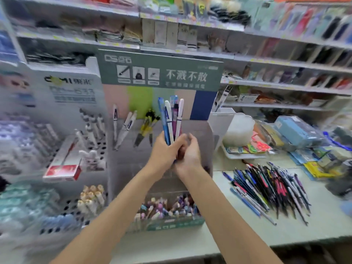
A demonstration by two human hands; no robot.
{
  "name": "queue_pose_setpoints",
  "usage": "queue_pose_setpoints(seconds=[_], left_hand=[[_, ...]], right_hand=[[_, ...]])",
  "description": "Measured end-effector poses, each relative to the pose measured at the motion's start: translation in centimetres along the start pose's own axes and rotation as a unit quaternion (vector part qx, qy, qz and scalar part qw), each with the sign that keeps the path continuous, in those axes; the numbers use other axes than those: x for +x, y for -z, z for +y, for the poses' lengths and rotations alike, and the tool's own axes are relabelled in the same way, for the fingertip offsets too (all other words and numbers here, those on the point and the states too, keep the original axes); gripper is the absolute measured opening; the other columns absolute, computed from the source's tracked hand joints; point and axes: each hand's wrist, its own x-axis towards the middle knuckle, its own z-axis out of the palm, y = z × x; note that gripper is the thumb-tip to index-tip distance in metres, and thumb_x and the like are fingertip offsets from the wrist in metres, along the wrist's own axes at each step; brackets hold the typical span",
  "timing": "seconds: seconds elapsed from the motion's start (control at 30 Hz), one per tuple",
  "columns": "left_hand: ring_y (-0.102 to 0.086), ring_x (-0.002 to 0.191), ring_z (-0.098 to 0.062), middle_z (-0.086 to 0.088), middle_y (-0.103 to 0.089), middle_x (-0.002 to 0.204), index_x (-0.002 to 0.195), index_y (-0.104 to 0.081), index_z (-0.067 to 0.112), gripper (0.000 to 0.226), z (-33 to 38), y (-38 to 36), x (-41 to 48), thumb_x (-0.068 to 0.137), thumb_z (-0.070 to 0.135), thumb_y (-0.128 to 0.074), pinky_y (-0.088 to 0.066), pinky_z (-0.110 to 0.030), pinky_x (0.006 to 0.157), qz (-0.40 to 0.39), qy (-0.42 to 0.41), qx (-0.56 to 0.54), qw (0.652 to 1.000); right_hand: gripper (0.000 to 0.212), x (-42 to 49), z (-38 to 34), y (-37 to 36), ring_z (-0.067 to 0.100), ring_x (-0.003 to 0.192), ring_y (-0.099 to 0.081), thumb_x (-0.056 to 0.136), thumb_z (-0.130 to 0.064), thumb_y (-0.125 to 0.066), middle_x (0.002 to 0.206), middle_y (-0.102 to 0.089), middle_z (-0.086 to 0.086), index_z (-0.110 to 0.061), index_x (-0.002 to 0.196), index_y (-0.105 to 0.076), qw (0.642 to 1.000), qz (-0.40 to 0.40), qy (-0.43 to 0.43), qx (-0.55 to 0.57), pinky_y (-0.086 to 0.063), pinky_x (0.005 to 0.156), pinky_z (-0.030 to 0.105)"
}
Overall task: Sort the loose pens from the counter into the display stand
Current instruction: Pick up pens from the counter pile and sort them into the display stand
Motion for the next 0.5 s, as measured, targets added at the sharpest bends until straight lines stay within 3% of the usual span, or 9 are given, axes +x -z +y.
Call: queue_pose_setpoints(seconds=[0.07, 0.17, 0.27, 0.4, 0.5], left_hand=[[-0.062, 0.058, -0.007, 0.001, -0.067, 0.076, 0.101, -0.059, 0.017, 0.007, 0.1, 2.9, -0.2, 0.095, 0.019, -0.063, -0.047, -0.02, 0.052, -0.041, 0.0, -0.008, 0.999], [-0.043, 0.047, -0.01, 0.001, -0.051, 0.062, 0.089, -0.05, 0.018, 0.012, 0.1, 6.4, -0.4, 0.098, 0.02, -0.058, -0.039, -0.027, 0.047, -0.102, -0.007, 0.047, 0.994], [-0.039, 0.049, -0.009, 0.001, -0.047, 0.064, 0.092, -0.049, 0.018, 0.011, 0.4, 8.2, -1.0, 0.1, 0.022, -0.054, -0.035, -0.024, 0.047, -0.106, 0.003, 0.043, 0.993], [-0.038, 0.051, -0.009, 0.0, -0.048, 0.069, 0.098, -0.049, 0.014, 0.015, 0.7, 9.7, -1.3, 0.101, 0.029, -0.051, -0.033, -0.022, 0.047, -0.083, 0.009, 0.018, 0.996], [-0.038, 0.049, -0.008, 0.0, -0.048, 0.068, 0.098, -0.051, 0.014, 0.022, 1.0, 10.8, -1.3, 0.099, 0.036, -0.049, -0.033, -0.02, 0.045, -0.069, -0.001, 0.015, 0.998]], right_hand=[[0.033, -0.1, 0.6, -0.4, 0.019, 0.09, -0.065, 0.102, -0.036, -0.041, 0.091, -0.072, 0.004, -0.013, 0.101, -0.066, 0.982, -0.005, 0.121, -0.143, -0.052, 0.079, 0.032], [0.023, 0.1, -1.8, -1.5, 0.006, 0.085, -0.059, 0.092, -0.033, -0.056, 0.099, -0.063, 0.0, -0.024, 0.113, -0.058, 0.873, -0.062, 0.337, -0.348, -0.047, 0.074, 0.017], [0.045, 0.0, -3.8, -3.6, 0.009, 0.073, -0.057, 0.089, -0.032, -0.07, 0.103, -0.06, 0.004, -0.029, 0.129, -0.048, 0.804, -0.132, 0.34, -0.47, -0.048, 0.065, 0.02], [0.061, 0.9, -2.5, -5.4, 0.012, 0.065, -0.05, 0.086, -0.029, -0.075, 0.108, -0.049, 0.001, -0.033, 0.139, -0.046, 0.704, -0.186, 0.347, -0.59, -0.046, 0.067, 0.019], [0.051, 1.2, -1.5, -6.5, 0.021, 0.073, -0.054, 0.089, -0.024, -0.071, 0.114, -0.045, 0.006, -0.03, 0.137, -0.053, 0.706, -0.213, 0.325, -0.591, -0.052, 0.075, 0.02]])
